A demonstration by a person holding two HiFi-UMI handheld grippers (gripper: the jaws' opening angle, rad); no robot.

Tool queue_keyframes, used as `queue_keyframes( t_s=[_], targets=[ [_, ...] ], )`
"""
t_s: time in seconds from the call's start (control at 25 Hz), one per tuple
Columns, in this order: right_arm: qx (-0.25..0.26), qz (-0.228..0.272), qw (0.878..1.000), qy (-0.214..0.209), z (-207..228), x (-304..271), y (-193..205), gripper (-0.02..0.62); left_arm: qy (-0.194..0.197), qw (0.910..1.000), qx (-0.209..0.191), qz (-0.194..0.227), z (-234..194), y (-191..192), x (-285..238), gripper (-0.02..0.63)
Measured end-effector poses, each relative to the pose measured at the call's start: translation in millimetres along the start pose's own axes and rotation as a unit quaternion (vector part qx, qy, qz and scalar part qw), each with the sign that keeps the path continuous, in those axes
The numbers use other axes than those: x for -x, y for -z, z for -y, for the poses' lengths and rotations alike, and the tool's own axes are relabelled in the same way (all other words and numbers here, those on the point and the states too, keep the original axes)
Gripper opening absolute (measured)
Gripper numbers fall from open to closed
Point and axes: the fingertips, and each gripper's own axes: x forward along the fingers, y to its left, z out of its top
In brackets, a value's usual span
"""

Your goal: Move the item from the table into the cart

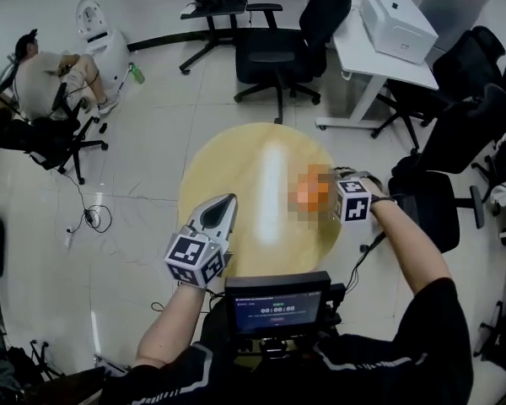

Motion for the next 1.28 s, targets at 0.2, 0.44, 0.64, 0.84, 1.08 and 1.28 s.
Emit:
queue_keyframes(
  t_s=[0.2, 0.44, 0.64, 0.84, 1.08, 1.28],
  targets=[
    [0.114, -0.064, 0.991, -0.04, 19.5, -55.7, 22.4, 0.459, -0.026, 0.9995, 0.01, -0.015, -18.4, 30.6, -18.9, 0.003],
    [0.181, -0.094, 0.977, -0.064, 41.3, -108.0, 41.5, 0.459, -0.054, 0.9979, 0.025, -0.025, -37.9, 60.1, -31.4, 0.003],
    [0.217, -0.119, 0.963, -0.105, 43.2, -134.2, 46.1, 0.464, -0.081, 0.9955, 0.034, -0.034, -53.4, 79.5, -23.3, 0.003],
    [0.221, -0.136, 0.949, -0.177, 32.1, -154.3, 61.5, 0.535, -0.092, 0.994, 0.042, -0.04, -64.8, 86.0, -26.2, 0.003],
    [0.214, -0.108, 0.96, -0.145, 45.6, -148.9, 52.4, 0.535, -0.092, 0.9935, 0.047, -0.047, -72.9, 91.9, -25.5, 0.003],
    [0.229, -0.132, 0.954, -0.141, 52.5, -163.3, 58.9, 0.535, -0.085, 0.9942, 0.044, -0.05, -74.5, 86.1, -35.2, 0.003]
  ],
)
